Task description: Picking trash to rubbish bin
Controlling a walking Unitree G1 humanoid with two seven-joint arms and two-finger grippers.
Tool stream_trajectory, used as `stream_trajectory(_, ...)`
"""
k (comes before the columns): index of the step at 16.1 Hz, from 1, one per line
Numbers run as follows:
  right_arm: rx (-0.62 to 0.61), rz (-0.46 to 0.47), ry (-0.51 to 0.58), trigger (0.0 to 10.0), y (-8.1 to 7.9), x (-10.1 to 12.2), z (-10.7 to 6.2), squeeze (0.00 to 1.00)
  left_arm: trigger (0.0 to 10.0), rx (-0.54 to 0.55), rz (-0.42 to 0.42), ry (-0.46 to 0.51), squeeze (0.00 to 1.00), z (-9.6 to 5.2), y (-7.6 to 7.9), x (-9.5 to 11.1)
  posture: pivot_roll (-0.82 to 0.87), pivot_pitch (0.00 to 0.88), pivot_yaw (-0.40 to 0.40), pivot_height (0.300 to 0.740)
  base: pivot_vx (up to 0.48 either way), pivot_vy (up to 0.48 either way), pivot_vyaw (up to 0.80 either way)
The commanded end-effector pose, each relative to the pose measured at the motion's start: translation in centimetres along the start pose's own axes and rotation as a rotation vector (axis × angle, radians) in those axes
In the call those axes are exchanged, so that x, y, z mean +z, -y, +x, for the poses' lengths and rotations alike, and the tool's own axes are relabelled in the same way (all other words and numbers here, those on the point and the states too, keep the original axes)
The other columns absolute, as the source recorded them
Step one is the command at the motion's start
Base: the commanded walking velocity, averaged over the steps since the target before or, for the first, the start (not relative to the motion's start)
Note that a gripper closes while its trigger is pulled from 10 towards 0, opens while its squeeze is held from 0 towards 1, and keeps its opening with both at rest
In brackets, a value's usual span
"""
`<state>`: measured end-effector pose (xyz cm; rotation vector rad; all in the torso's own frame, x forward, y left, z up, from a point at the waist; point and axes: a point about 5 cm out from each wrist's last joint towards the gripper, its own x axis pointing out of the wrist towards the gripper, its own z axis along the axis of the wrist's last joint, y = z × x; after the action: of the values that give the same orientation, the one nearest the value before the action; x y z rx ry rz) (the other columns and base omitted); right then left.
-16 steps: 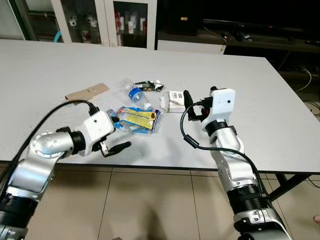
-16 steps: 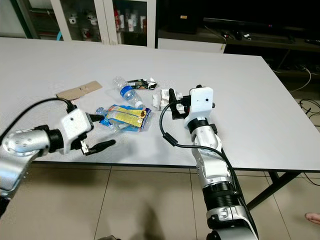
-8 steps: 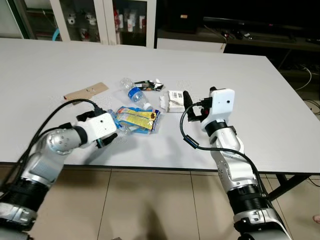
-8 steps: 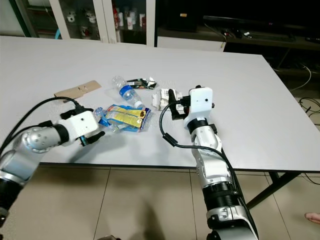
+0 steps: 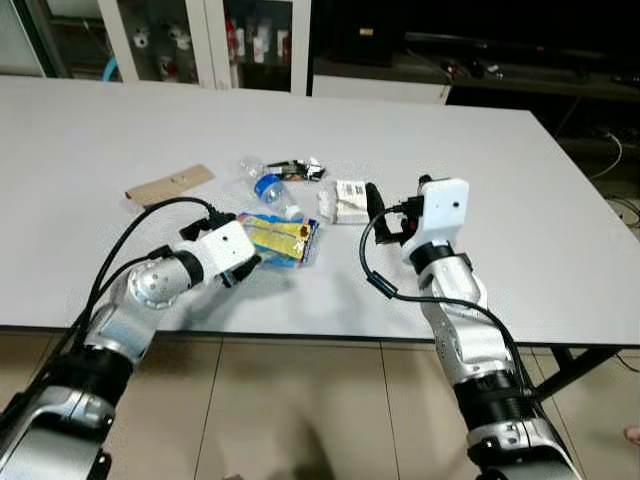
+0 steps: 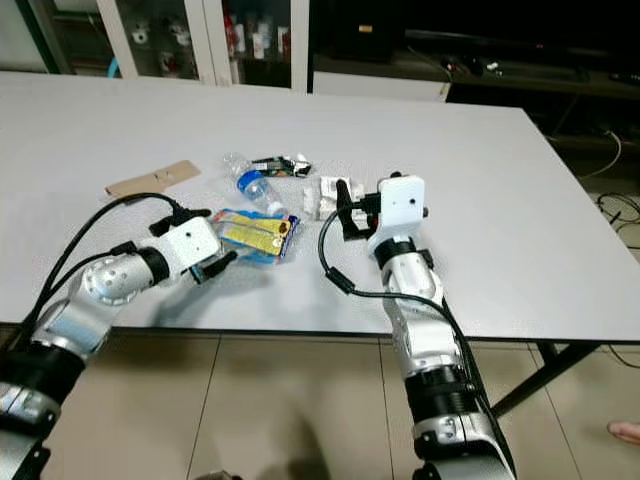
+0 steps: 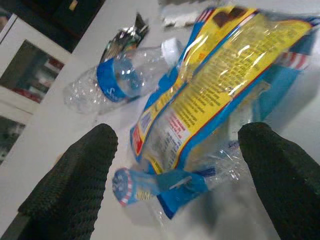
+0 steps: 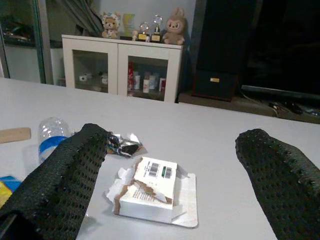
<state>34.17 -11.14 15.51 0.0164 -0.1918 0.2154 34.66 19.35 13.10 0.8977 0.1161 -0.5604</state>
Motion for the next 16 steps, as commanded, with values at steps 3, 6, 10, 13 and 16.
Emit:
stream_trajectory(3, -0.004, 0.006, -0.009, 10.0, 0.2, -0.1, -0.5, 0.0, 10.0, 0.01, 0.016, -0.015, 0.0, 1.1, 0.5, -0.1, -0.02, 0.055, -0.063, 0.74, 0.0, 0.0, 0.0)
stream_trajectory(6, -0.008, 0.009, -0.009, 10.0, 0.1, -0.1, -0.6, 0.0, 10.0, 0.044, -0.017, -0.013, 0.0, 1.7, 0.8, -0.2, -0.03, 0.064, -0.057, 0.74, 0.0, 0.0, 0.0)
stream_trajectory(10, -0.009, 0.012, -0.015, 10.0, 0.0, -0.3, -0.9, 0.0, 10.0, 0.167, -0.018, -0.021, 0.0, 2.5, 0.9, -0.2, -0.04, 0.065, -0.056, 0.74, 0.0, 0.0, 0.0)
stream_trajectory(13, 0.0, 0.019, -0.019, 10.0, 0.0, -0.2, -0.9, 0.0, 10.0, 0.272, -0.07, 0.0, 0.0, 3.1, 0.3, 0.4, -0.05, 0.06, -0.056, 0.74, 0.0, 0.0, 0.0)
stream_trajectory(16, 0.076, 0.047, -0.04, 10.0, -0.7, -0.4, -1.2, 0.0, 10.0, 0.267, -0.1, 0.022, 0.0, 3.5, 0.7, 0.8, -0.05, 0.061, -0.054, 0.74, 0.0, 0.0, 0.0)
